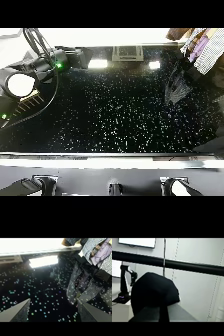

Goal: Fold the clothes and pants, and hang the long-sleeved shirts on hangers.

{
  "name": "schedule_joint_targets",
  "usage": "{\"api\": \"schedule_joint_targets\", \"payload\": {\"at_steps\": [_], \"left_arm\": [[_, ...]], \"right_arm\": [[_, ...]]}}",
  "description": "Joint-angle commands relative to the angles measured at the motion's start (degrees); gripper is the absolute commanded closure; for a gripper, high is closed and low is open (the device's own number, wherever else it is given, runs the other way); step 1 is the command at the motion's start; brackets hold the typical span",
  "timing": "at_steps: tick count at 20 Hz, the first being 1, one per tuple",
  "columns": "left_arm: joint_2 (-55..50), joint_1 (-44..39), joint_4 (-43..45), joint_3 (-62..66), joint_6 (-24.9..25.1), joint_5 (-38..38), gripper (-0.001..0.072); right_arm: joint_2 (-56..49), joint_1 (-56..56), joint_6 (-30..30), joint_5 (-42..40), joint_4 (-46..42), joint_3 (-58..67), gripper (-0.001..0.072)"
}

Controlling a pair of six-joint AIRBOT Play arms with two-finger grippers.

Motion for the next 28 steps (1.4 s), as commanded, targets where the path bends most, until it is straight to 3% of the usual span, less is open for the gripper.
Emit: {"api": "schedule_joint_targets", "payload": {"at_steps": [1, 6, 12, 13, 16, 17, 21, 23, 24, 28], "left_arm": [[-0.3, 0.0, 0.0, 0.0, 0.0, 0.0, 0.0029], [-0.3, 0.0, 0.0, 0.0, 0.0, 0.0, 0.0029], [-0.3, 0.0, 0.0, 0.0, 0.0, -1.6, 0.0029], [-0.3, 0.0, 0.0, 0.0, 0.0, -2.0, 0.0029], [-0.3, 0.0, 0.0, 0.0, 0.0, -2.7, 0.0029], [-0.3, 0.1, 0.0, 0.0, -0.7, -2.6, 0.0028], [0.0, 0.3, 0.0, 0.0, -1.7, -3.0, 0.0028], [0.3, 0.7, 0.0, 0.0, -4.6, -3.0, 0.0028], [0.5, 1.1, 0.0, 0.0, -6.3, -3.0, 0.0028], [2.1, 4.0, 0.1, 0.1, -9.4, -6.4, 0.0029]], "right_arm": [[-0.7, -3.9, 1.1, -1.2, 4.5, 0.0, 0.0684], [-2.0, -5.0, 1.2, -1.4, 5.0, 0.0, 0.0684], [-1.1, -6.5, 1.3, 2.9, 12.9, 0.0, 0.0672], [-0.8, -6.5, 1.0, 2.9, 13.8, 0.0, 0.0630], [0.7, -6.5, 0.8, 6.0, 15.9, 0.0, 0.0299], [1.3, -6.5, 0.8, 8.0, 16.1, 0.0, 0.0223], [5.1, -6.5, -2.0, 13.2, 17.2, 0.0, 0.0205], [8.0, -6.5, -2.6, 13.3, 17.7, 0.0, 0.0201], [9.4, -6.5, -3.1, 12.8, 17.9, 0.0, 0.0154], [13.7, -6.5, -3.6, 11.6, 21.6, 0.0, 0.0148]]}}
